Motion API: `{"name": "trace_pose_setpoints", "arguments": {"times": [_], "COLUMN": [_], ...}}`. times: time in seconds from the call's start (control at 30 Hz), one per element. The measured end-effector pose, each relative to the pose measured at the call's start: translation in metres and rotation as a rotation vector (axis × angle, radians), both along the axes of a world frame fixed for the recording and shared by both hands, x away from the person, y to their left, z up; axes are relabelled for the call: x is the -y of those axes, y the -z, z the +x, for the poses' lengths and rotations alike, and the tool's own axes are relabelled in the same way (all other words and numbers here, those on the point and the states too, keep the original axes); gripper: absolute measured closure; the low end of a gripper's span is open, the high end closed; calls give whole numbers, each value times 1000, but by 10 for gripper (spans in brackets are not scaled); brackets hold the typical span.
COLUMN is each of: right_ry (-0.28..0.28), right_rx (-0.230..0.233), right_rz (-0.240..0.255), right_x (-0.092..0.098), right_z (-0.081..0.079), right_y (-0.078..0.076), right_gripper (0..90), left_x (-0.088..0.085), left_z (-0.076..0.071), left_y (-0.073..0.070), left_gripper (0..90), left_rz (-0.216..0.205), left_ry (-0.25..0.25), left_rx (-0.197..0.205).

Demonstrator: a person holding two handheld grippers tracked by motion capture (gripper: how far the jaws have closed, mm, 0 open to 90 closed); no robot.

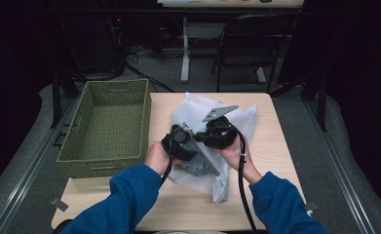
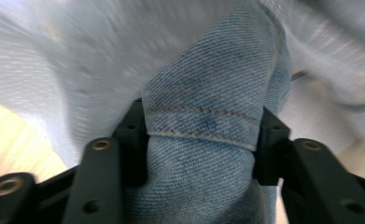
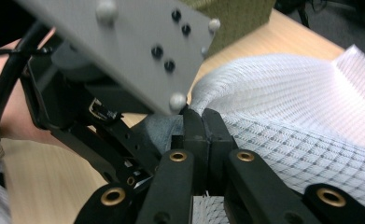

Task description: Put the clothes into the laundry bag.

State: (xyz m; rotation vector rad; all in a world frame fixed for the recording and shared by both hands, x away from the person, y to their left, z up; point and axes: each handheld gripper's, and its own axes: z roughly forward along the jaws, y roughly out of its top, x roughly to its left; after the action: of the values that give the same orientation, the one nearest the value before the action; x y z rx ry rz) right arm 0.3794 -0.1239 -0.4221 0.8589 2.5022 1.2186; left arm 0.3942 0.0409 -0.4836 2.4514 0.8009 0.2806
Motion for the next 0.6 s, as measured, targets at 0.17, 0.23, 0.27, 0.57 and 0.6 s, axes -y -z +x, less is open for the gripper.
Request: {"name": "trace_pose_setpoints", "arguments": {"times": [0.17,0.23,0.27,0.57,0.6], "right_ry": [1,0,-1,-3,-2], "right_rx": [-14,-14,-14,-21,-23], "right_rz": [-9,-11,-12,-18,-17], "right_x": [2,2,2,1,1], "right_z": [2,2,2,2,2], "right_y": [4,4,4,4,5], "right_gripper": [900,900,900,900,900], "left_x": [-11,-15,-18,-39,-41], "left_z": [-4,-9,-12,-20,-17], "left_y": [-7,-10,-13,-16,-12], "left_gripper": [159,150,146,89,126], "left_rz": [-8,-20,-15,-4,-4], "left_ry": [25,47,61,115,112], "left_rx": [10,19,24,62,49]}}
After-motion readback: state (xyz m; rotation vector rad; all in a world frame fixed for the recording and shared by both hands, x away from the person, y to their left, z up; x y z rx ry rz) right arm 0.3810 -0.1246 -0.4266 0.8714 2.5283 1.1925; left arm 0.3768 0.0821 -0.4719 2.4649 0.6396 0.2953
